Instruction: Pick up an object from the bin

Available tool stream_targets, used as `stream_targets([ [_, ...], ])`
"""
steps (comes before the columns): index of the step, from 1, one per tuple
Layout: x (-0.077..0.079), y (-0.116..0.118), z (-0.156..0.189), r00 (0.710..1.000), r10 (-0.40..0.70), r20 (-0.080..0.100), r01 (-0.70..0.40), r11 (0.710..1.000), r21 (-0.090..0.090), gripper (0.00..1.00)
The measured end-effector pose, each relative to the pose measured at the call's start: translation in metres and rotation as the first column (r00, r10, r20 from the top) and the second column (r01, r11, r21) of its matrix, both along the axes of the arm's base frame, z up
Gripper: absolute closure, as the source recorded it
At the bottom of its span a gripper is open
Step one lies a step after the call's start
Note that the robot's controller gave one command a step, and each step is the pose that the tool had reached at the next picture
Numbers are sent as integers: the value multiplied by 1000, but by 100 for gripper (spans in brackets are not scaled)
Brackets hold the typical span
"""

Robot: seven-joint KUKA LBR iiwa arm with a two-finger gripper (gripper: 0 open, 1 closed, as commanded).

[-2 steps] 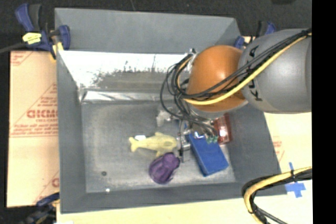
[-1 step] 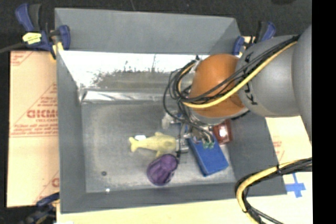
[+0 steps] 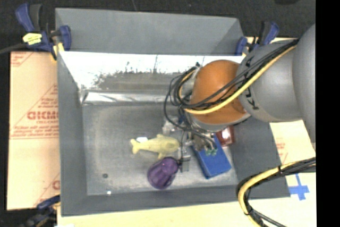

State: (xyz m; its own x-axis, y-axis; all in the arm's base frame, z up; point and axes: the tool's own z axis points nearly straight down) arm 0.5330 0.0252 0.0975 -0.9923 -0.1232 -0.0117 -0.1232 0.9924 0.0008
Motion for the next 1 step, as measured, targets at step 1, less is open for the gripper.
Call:
stream_targets([
  [1, -3, -4, -13, 974, -225, 5, 225, 974, 3, 0],
])
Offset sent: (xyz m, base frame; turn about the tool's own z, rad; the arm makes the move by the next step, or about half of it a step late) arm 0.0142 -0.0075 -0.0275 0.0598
